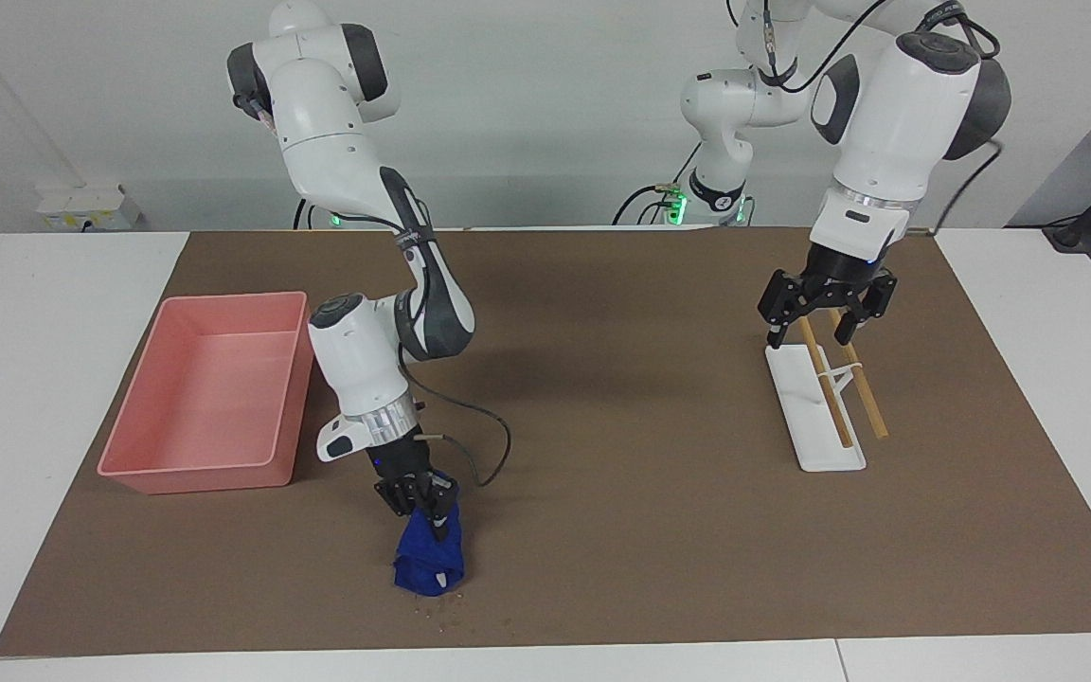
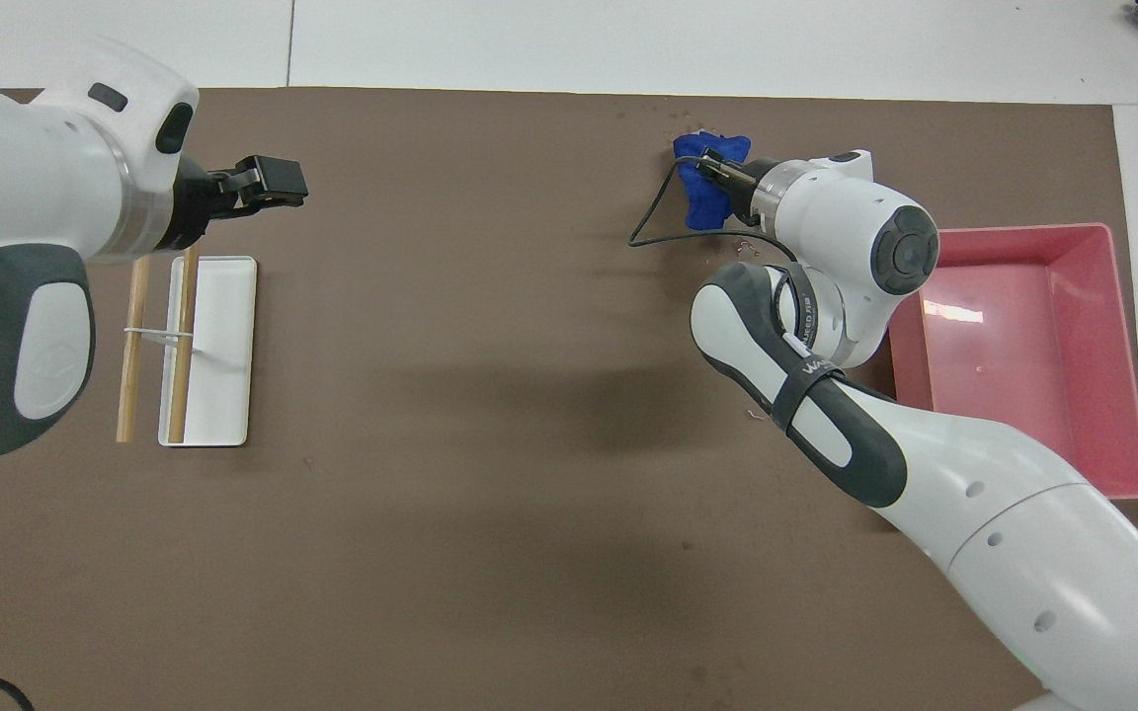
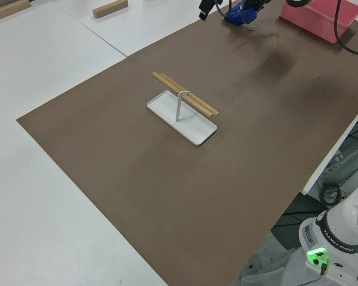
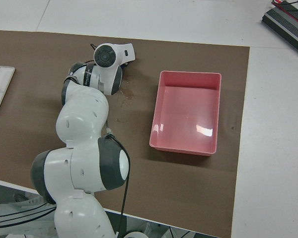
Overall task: Wipe water with towel using both arms
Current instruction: 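Lower the cloth with the right gripper while the left gripper withdraws, then carry the cloth into the pink bin with the right gripper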
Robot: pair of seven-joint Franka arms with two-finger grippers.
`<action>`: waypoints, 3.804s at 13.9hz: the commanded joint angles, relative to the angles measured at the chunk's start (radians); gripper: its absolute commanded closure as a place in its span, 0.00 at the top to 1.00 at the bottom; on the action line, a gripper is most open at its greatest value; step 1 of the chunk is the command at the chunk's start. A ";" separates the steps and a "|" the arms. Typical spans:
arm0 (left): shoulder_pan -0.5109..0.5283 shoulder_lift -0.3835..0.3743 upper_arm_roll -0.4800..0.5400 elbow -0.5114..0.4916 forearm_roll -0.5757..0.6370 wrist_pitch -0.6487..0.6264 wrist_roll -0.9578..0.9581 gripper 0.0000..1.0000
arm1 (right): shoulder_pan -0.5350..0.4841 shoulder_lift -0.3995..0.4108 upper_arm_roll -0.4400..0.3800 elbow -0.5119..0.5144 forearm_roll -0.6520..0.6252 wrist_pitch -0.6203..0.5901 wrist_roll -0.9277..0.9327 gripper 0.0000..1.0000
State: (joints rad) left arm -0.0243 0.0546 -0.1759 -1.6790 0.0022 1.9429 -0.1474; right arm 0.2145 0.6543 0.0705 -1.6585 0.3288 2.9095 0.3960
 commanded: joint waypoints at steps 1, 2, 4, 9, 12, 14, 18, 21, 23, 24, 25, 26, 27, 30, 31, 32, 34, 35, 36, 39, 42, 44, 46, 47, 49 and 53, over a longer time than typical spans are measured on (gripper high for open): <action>0.035 -0.067 0.004 0.037 0.002 -0.230 0.106 1.00 | -0.009 -0.064 0.006 -0.102 0.012 -0.045 -0.023 0.00; 0.052 -0.067 0.004 0.077 -0.007 -0.318 0.106 1.00 | -0.018 -0.088 0.006 -0.137 0.012 -0.074 -0.023 0.00; 0.057 -0.062 0.004 0.171 -0.008 -0.454 0.104 1.00 | -0.021 -0.136 -0.001 -0.205 0.013 -0.127 -0.019 0.00; 0.060 -0.125 0.023 0.121 -0.010 -0.472 0.100 1.00 | -0.056 -0.260 -0.006 -0.417 0.013 -0.144 -0.019 0.00; 0.079 -0.130 0.030 0.117 -0.051 -0.467 0.103 1.00 | -0.090 -0.326 -0.005 -0.510 0.013 -0.189 -0.020 0.00; 0.101 -0.131 0.030 0.119 -0.084 -0.469 0.106 1.00 | -0.095 -0.364 -0.005 -0.559 0.013 -0.223 -0.019 0.00; 0.093 -0.131 0.027 0.120 -0.080 -0.467 0.104 1.00 | -0.090 -0.435 -0.003 -0.667 0.013 -0.233 -0.016 0.00; 0.047 -0.133 0.064 0.116 -0.077 -0.469 0.112 1.00 | -0.081 -0.493 0.000 -0.750 0.013 -0.234 -0.009 0.00; 0.035 -0.134 0.067 0.107 -0.077 -0.469 0.112 1.00 | -0.078 -0.534 0.000 -0.761 0.013 -0.289 0.017 0.00; 0.017 -0.136 0.082 0.107 -0.076 -0.470 0.111 1.00 | -0.078 -0.564 -0.001 -0.752 0.013 -0.327 0.021 0.00; 0.014 -0.136 0.088 0.107 -0.076 -0.470 0.111 1.00 | -0.080 -0.597 -0.001 -0.747 0.013 -0.364 0.021 0.00; 0.011 -0.136 0.092 0.107 -0.074 -0.469 0.112 1.00 | -0.087 -0.626 -0.003 -0.733 0.013 -0.413 0.021 0.00; 0.003 -0.134 0.098 0.111 -0.058 -0.460 0.130 1.00 | -0.090 -0.654 -0.005 -0.707 0.013 -0.485 0.026 0.00; 0.015 -0.133 0.107 0.119 0.005 -0.472 0.240 1.00 | -0.135 -0.737 -0.015 -0.577 -0.004 -0.730 0.034 0.00; 0.017 -0.130 0.108 0.127 -0.010 -0.472 0.206 1.00 | -0.164 -0.752 -0.015 -0.529 -0.020 -0.804 0.032 0.00; 0.018 -0.128 0.110 0.128 -0.013 -0.470 0.197 1.00 | -0.200 -0.759 -0.014 -0.477 -0.074 -0.867 0.030 0.00; 0.021 -0.127 0.111 0.133 -0.021 -0.489 0.195 1.00 | -0.262 -0.759 -0.014 -0.400 -0.184 -0.938 0.012 0.00; 0.024 -0.121 0.113 0.143 -0.037 -0.518 0.195 1.00 | -0.291 -0.759 -0.014 -0.385 -0.206 -0.944 -0.023 0.00; 0.033 -0.116 0.111 0.154 -0.044 -0.522 0.195 1.00 | -0.319 -0.756 -0.014 -0.371 -0.223 -0.949 -0.075 0.00; 0.035 -0.124 0.108 0.145 -0.039 -0.518 0.197 1.00 | -0.418 -0.754 -0.012 -0.382 -0.260 -0.922 -0.208 0.00; 0.034 -0.133 0.108 0.130 -0.036 -0.519 0.198 1.00 | -0.490 -0.727 -0.009 -0.449 -0.261 -0.856 -0.287 0.00; 0.034 -0.136 0.107 0.122 -0.036 -0.521 0.198 1.00 | -0.521 -0.678 -0.009 -0.500 -0.260 -0.828 -0.289 0.00; 0.034 -0.136 0.108 0.122 -0.036 -0.521 0.198 1.00 | -0.546 -0.628 -0.011 -0.514 -0.261 -0.765 -0.292 0.00; 0.034 -0.136 0.108 0.122 -0.036 -0.521 0.198 1.00 | -0.546 -0.610 -0.009 -0.512 -0.261 -0.724 -0.298 0.00; 0.034 -0.136 0.108 0.122 -0.036 -0.521 0.198 1.00 | -0.544 -0.598 -0.009 -0.512 -0.261 -0.684 -0.301 0.00; 0.034 -0.136 0.108 0.122 -0.036 -0.521 0.198 1.00 | -0.541 -0.591 -0.009 -0.535 -0.261 -0.670 -0.299 0.41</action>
State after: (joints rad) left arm 0.0075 -0.0528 -0.0698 -1.5305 -0.0257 1.4323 0.0550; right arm -0.3134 0.0696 0.0498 -2.1765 0.0867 2.2190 0.1137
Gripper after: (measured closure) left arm 0.000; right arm 0.824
